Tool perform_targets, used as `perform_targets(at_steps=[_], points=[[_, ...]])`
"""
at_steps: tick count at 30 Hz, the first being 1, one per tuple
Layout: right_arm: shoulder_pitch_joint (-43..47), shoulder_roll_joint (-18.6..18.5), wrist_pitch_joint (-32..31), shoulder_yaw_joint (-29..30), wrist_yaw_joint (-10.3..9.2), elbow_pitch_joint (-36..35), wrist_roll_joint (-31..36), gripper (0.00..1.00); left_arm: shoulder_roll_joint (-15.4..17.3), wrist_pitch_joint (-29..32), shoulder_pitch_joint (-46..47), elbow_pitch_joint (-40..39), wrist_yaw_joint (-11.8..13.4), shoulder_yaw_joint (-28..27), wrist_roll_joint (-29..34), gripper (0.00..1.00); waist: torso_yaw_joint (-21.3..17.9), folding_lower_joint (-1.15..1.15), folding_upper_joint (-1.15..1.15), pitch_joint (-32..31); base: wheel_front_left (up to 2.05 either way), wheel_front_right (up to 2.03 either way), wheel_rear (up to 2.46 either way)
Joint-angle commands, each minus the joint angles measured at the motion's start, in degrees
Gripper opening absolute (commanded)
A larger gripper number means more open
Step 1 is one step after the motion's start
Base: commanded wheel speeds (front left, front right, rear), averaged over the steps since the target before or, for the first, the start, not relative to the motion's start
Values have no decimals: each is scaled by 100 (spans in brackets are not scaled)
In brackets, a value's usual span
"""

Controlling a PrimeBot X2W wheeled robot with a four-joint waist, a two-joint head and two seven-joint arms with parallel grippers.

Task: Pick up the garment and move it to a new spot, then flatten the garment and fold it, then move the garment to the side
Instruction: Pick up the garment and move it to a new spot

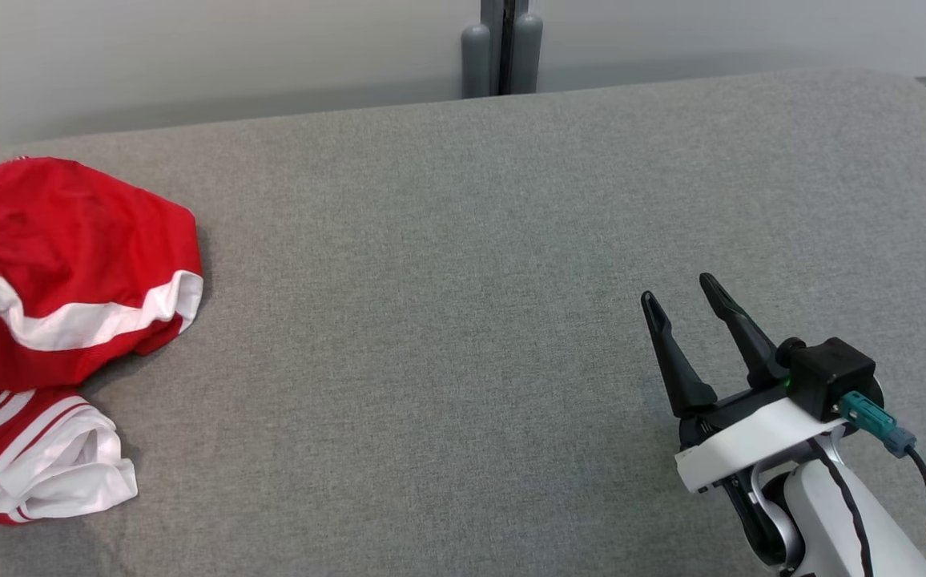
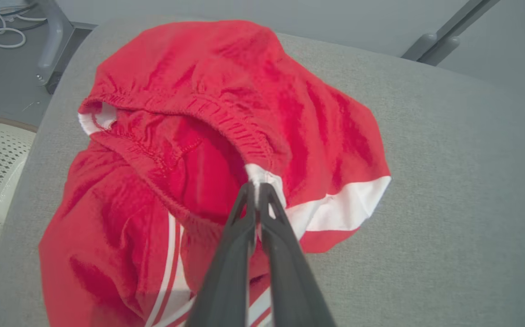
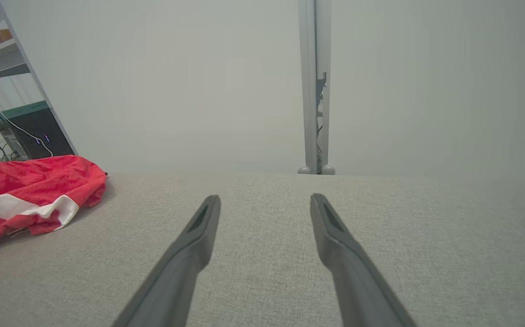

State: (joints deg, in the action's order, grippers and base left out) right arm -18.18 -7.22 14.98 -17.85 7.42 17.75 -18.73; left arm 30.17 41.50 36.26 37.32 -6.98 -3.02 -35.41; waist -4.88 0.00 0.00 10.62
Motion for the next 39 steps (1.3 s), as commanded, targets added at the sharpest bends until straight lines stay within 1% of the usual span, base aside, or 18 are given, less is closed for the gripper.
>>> perform_targets(at_steps=[1, 7, 9, 15, 19, 25, 26, 29, 32, 35, 37, 39], points=[[74, 11, 20, -20, 13, 22, -49, 100, -6, 1, 130, -95, -21, 18, -92, 0, -21, 0, 0, -165, 0, 0, 0], [187, 89, 20, -7, 13, 93, -94, 100, -301, 249, 324, -718, -55, 428, -485, 0, -194, 0, 0, -571, 0, 0, 0], [226, 113, 19, 12, 13, 105, -103, 100, -361, 378, 333, -976, -57, 673, -610, 0, -283, 0, 0, -649, 0, 0, 0], [236, 170, 20, 101, 13, 49, -117, 100, -579, 718, 678, -1640, -54, 1474, -717, 0, -589, 0, 0, -678, 0, 0, 0], [176, 238, 20, 145, 13, 9, -146, 100, -787, 778, 1032, -1951, -55, 1905, -721, 0, -872, 0, 0, -609, 0, 0, 0], [126, 316, 20, 302, 13, -114, -181, 100, -1226, 655, 1650, -2131, -54, 2449, -700, 0, -1285, 0, 0, -406, 0, 0, 0], [128, 335, 20, 384, 13, -145, -198, 100, -1438, 539, 1876, -2110, -55, 2568, -701, 0, -1396, 0, 0, -342, 0, 0, 0], [136, 367, 20, 482, 13, -166, -195, 100, -1786, 288, 2177, -2052, -55, 2660, -727, 0, -1515, 0, 0, -261, 0, 0, 0], [131, 382, 20, 579, 13, -192, -182, 100, -2045, 9, 2414, -2032, -55, 2704, -787, 0, -1558, 0, 0, -205, 0, 0, 0], [128, 392, 20, 670, 13, -220, -156, 100, -2148, -204, 2481, -2050, -55, 2746, -850, 0, -1525, 0, 0, -168, 0, 0, 0], [140, 391, 20, 715, 13, -231, -142, 100, -2132, -253, 2432, -2057, -55, 2739, -887, 0, -1496, 0, 0, -162, 0, 0, 0], [173, 393, 20, 747, 13, -231, -112, 100, -2053, -276, 2182, -2078, -55, 2772, -973, 0, -1410, 0, 0, -159, 0, 0, 0]])
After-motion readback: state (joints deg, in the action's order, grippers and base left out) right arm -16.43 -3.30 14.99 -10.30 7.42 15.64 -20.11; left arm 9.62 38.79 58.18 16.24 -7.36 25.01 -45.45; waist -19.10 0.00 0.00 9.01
